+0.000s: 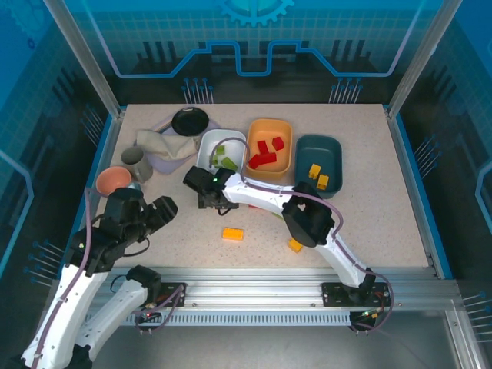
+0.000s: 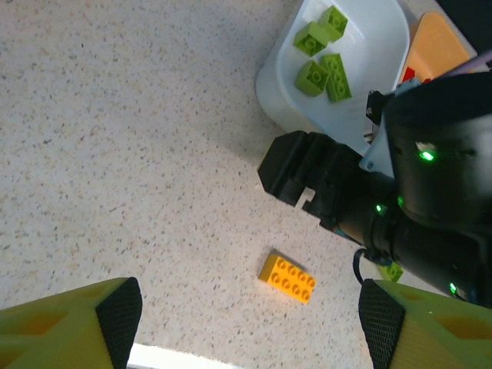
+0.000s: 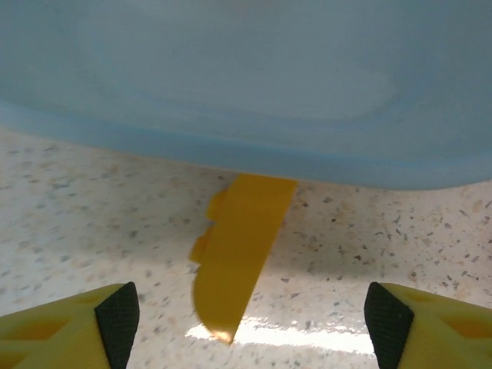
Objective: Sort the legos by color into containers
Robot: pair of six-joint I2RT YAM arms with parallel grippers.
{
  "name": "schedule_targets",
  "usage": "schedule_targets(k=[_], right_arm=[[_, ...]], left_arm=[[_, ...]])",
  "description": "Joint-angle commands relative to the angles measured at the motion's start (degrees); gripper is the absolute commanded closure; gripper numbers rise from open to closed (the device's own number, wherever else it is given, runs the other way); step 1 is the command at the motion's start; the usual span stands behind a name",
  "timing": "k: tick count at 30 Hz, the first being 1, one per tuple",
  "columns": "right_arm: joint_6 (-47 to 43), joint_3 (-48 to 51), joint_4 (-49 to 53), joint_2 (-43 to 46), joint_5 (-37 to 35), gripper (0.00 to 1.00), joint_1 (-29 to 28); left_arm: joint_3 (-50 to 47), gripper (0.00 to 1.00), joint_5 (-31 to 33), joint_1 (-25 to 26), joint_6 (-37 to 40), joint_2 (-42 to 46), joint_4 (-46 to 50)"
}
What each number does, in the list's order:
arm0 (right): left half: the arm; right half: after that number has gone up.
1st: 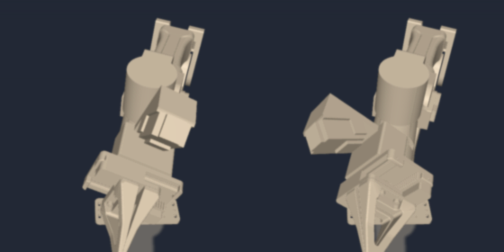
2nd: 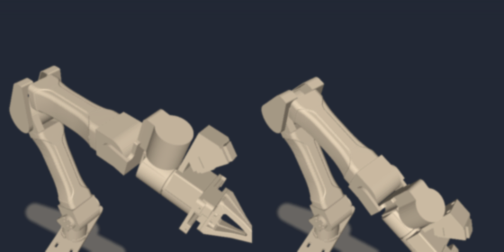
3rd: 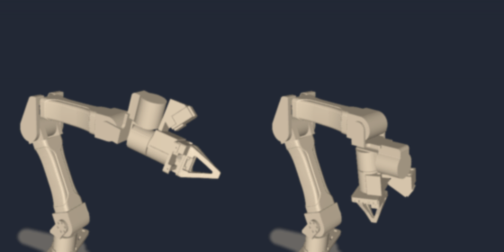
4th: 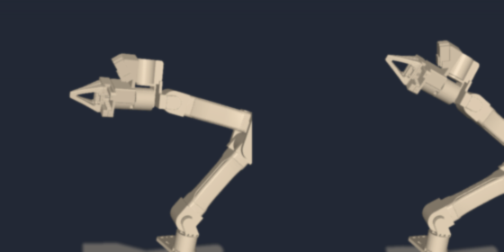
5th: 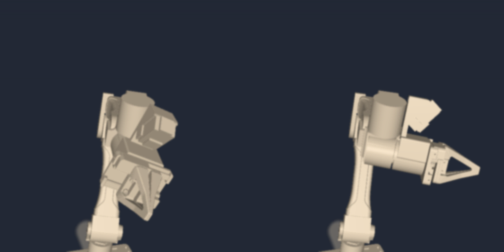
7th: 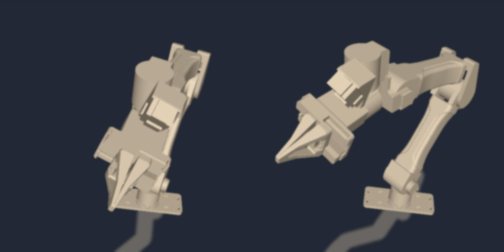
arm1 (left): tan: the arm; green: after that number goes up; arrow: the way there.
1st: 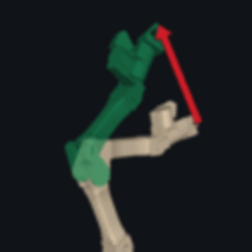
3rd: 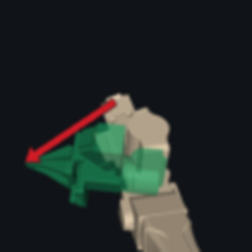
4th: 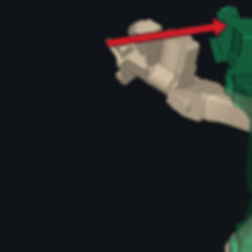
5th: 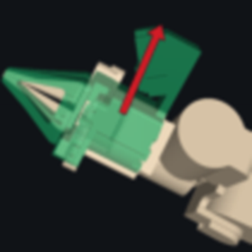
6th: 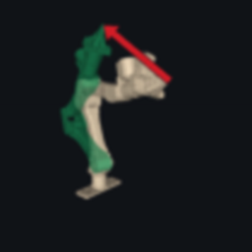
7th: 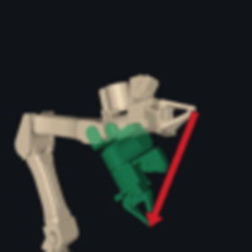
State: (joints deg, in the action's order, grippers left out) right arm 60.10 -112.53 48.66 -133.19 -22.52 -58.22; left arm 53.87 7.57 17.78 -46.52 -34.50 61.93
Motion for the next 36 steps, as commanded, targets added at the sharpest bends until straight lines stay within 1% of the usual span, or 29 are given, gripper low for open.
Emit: schedule_targets(k=[1,3,6,9,13,17,19,20,22,25,27,29,32,34,36], right_arm=[[2.64,-2.69,1.18,-2.86,-2.79,0.25,-0.32],[2.16,-3.28,-0.42,-3.92,-2.81,0.28,-0.32],[2.04,-6.06,0.07,-6.17,-3.15,0.34,-0.06],[2.13,-7.78,0.79,-7.84,-3.01,0.46,0.36],[1.88,-7.88,1.13,-7.99,-2.74,0.66,0.73],[1.95,-4.44,1.27,-4.19,-2.3,0.8,0.4],[1.96,0.41,0.01,-0.47,-2.02,0.87,0.15],[2.08,3.02,-0.61,2.87,-1.95,0.89,-0.03],[2.46,9.2,-1.42,8.95,-1.53,0.94,-0.13],[2.6,18.55,-1.2,19.24,-2.36,0.96,0.07],[2.02,24.14,-0.32,26.17,-3.4,0.97,0.71],[0.63,29.37,0.44,32.67,-4.15,0.97,2.34],[-3.65,35.44,1.43,40.79,-4.84,0.96,6.73],[-8.51,38.78,0.25,45.12,-4.09,0.96,12.04],[-12.83,41.12,-1.93,47.52,-0.82,0.95,19.07]], left_arm=[[0.02,0.22,-2.19,-0.03,1.26,0.58,3.39],[0.66,0.22,-2.48,-0.03,2.1,0.48,3.88],[0.98,0.22,-3.1,-0.03,2.65,0.39,4.42],[1.06,0.22,-3.48,-0.03,2.8,0.47,4.69],[1.42,0.22,-3.75,-0.04,3.18,0.35,4.52],[1.08,0.23,-4.61,-0.03,3.19,0.39,3.62],[0.51,0.23,-5.98,-0.03,3.23,0.24,2.16],[0.16,0.23,-6.97,-0.09,3.34,0.11,1.08],[-1.14,0.23,-10.9,-0.02,3.82,-0.76,-3.03],[-2.8,0.24,-17.49,0.13,2.92,-3.38,-9.9],[-3.16,0.24,-18.79,1.43,2.0,-5.66,-13.84],[-2.78,0.24,-18.17,3.82,1.45,-8.4,-17.33],[-0.51,0.24,-16.18,8.65,1.24,-14.45,-21.85],[1.81,0.24,-14.35,12.68,1.32,-19.94,-24.68],[3.96,0.24,-13.37,15.76,1.02,-25.04,-27.15]])
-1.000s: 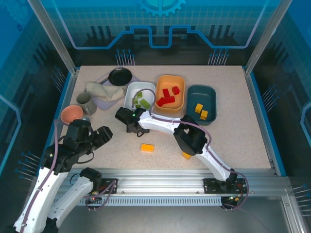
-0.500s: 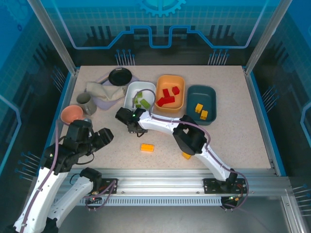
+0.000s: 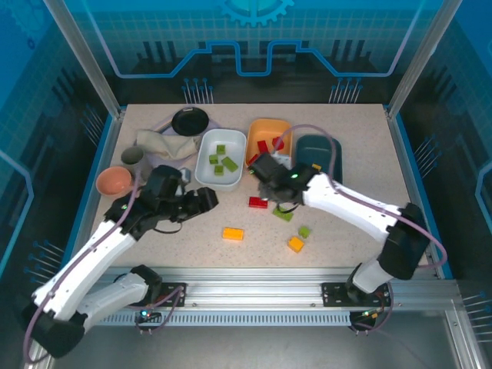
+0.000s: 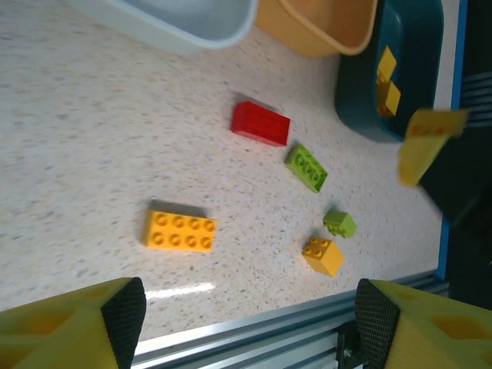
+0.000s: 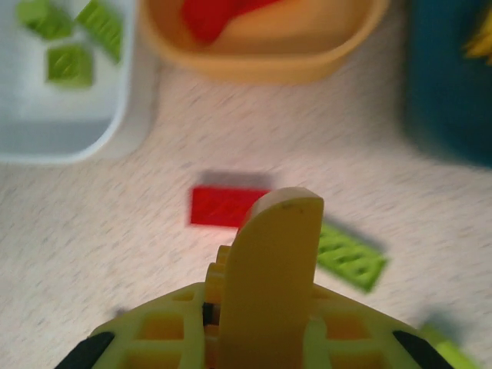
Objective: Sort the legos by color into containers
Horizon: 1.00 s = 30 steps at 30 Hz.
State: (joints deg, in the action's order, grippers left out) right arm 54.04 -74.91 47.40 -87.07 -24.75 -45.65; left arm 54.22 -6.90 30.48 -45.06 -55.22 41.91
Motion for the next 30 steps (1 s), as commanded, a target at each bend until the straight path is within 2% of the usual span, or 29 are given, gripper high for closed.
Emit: schedule_targets(k=[1,5,10,13,19,21,24,27,30], right_arm=[[-9.47,4.35,-2.68,1.99,3.93,0.95,10.7],[-17.91,1.47,-6.78,-2.41,11.17,0.93,23.98],[-22.66,-12.83,-3.65,-18.72,19.08,0.9,34.64],[-24.58,-22.45,-0.11,-28.05,20.81,0.89,36.67],[-24.7,-33.89,6.16,-39.01,22.16,0.83,38.35],[-24.68,-33.79,5.89,-39.52,22.55,0.73,38.61],[-26.0,-33.71,5.76,-38.02,23.37,0.48,38.52],[-27.65,-32.8,6.18,-34.1,23.78,0.38,38.21],[-29.02,-29.49,5.93,-27.31,23.83,0.32,37.48]], left_arm=[[4.87,0.24,1.34,4.4,-0.73,-7.0,-8.29],[10.2,0.25,2.69,8.21,-0.83,-16.06,-11.26],[16.89,0.25,3.81,10.06,-0.51,-26.35,-9.82],[18.92,0.25,3.69,10.47,-0.65,-30.63,-9.58],[22.77,0.25,4.81,11.24,-1.66,-37.02,-6.41],[23.76,0.26,5.46,11.43,-2.35,-38.76,-4.22],[24.16,0.25,5.46,11.42,-1.92,-40.67,-2.62],[24.96,0.22,6.76,11.46,0.16,-42.29,-0.53],[26.54,0.2,7.07,11.48,2.55,-44.59,1.04]])
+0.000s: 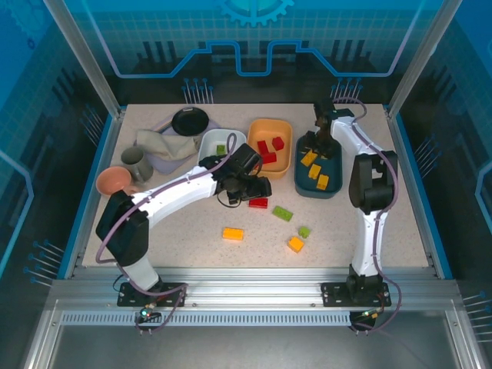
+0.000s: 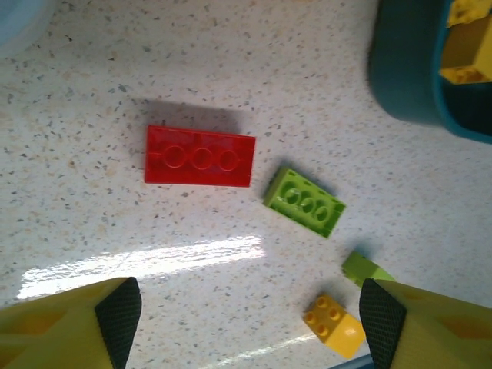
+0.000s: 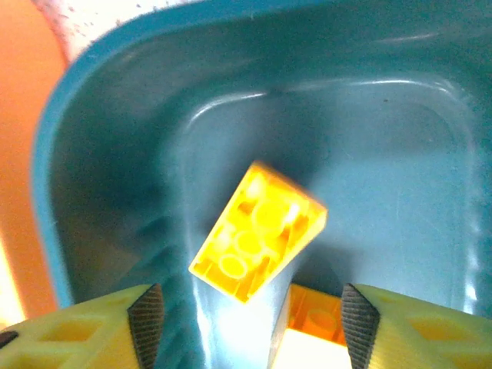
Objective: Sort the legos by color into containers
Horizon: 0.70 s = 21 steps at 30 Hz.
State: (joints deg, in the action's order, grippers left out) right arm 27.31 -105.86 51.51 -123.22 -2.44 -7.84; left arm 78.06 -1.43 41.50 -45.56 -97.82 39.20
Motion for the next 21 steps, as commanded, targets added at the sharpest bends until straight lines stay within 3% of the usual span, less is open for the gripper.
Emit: schedule_targets(k=[1,8,14,21], right_arm=[[-2.78,3.21,1.27,11.58,1.51,0.3,-0.69],[-1.9,25.85,-4.42,36.75,1.91,0.22,-7.11],[4.08,43.64,-5.82,56.92,1.64,0.17,-13.04],[7.85,51.17,-2.45,67.31,1.41,0.18,-14.62]], left_arm=[[3.22,0.2,1.54,0.46,3.7,-2.88,4.23],[7.5,0.1,2.54,0.62,7.07,-10.26,6.18],[13.12,0.1,3.42,0.62,8.24,-17.6,8.93],[16.95,0.1,5.86,0.75,9.25,-23.68,10.88]])
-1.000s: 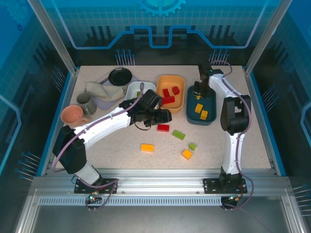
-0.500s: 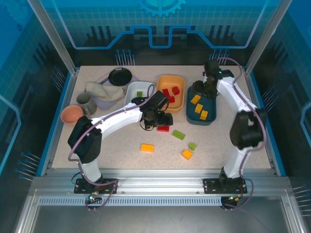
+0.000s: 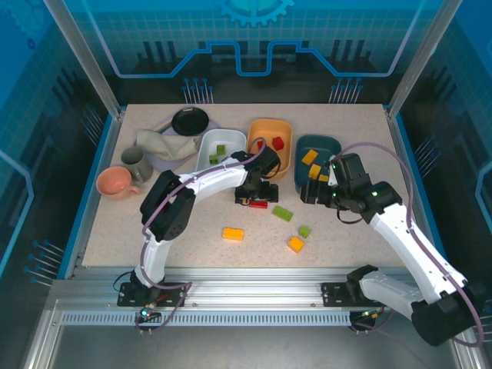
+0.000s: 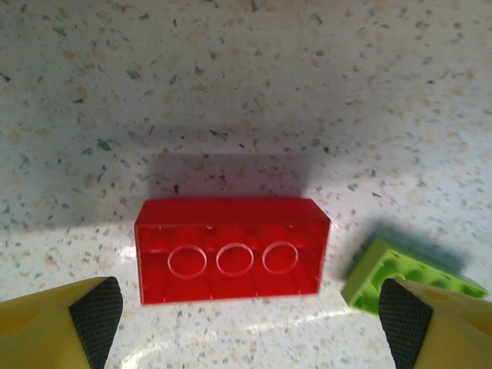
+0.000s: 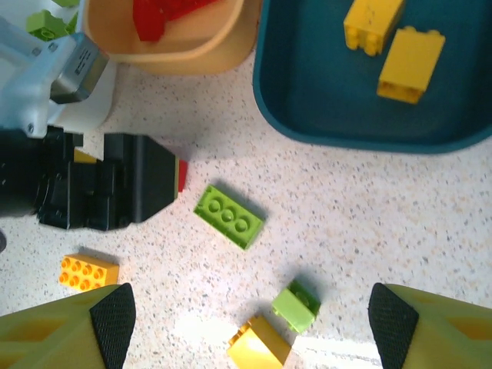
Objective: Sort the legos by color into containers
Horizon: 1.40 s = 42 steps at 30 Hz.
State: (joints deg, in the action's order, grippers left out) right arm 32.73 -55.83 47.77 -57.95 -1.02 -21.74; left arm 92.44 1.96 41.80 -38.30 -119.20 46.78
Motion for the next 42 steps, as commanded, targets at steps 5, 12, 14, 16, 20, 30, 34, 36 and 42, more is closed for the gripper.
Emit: schedule_targets(k=[5,12,14,16,20,30,34,36,42], right_arm=[[2.29,0.7,2.42,2.91,-0.13,0.18,-0.85],[2.43,0.33,2.43,2.52,0.23,0.19,-0.83],[2.09,0.07,2.72,2.57,0.24,0.2,-0.86],[1.75,-0.55,3.1,2.66,-0.07,0.2,-0.83],[0.87,-1.62,3.52,3.18,-1.11,0.2,-0.86],[0.27,-1.47,3.89,2.65,-0.87,0.2,-0.68],[0.66,-0.26,4.08,3.84,-0.83,0.19,-0.67],[0.92,0.19,4.27,4.38,-0.68,0.19,-0.59],[1.24,0.7,5.03,5.04,-0.71,0.19,-0.5]], left_arm=[[3.97,0.18,4.26,0.47,2.44,-4.83,3.5],[4.4,0.5,5.37,0.39,1.39,-5.73,2.96],[4.78,0.56,6.09,0.48,1.02,-4.54,3.06],[6.0,0.57,6.97,0.52,0.46,-2.7,3.88],[11.37,0.57,8.8,0.35,-0.45,-0.16,6.18],[22.25,0.25,6.16,-0.43,-1.38,-5.95,12.67],[17.75,0.24,3.16,0.87,7.95,-5.03,8.91],[15.32,0.26,1.9,0.94,13.66,-5.16,8.02],[9.33,0.33,-0.3,0.92,20.55,-5.57,5.82]])
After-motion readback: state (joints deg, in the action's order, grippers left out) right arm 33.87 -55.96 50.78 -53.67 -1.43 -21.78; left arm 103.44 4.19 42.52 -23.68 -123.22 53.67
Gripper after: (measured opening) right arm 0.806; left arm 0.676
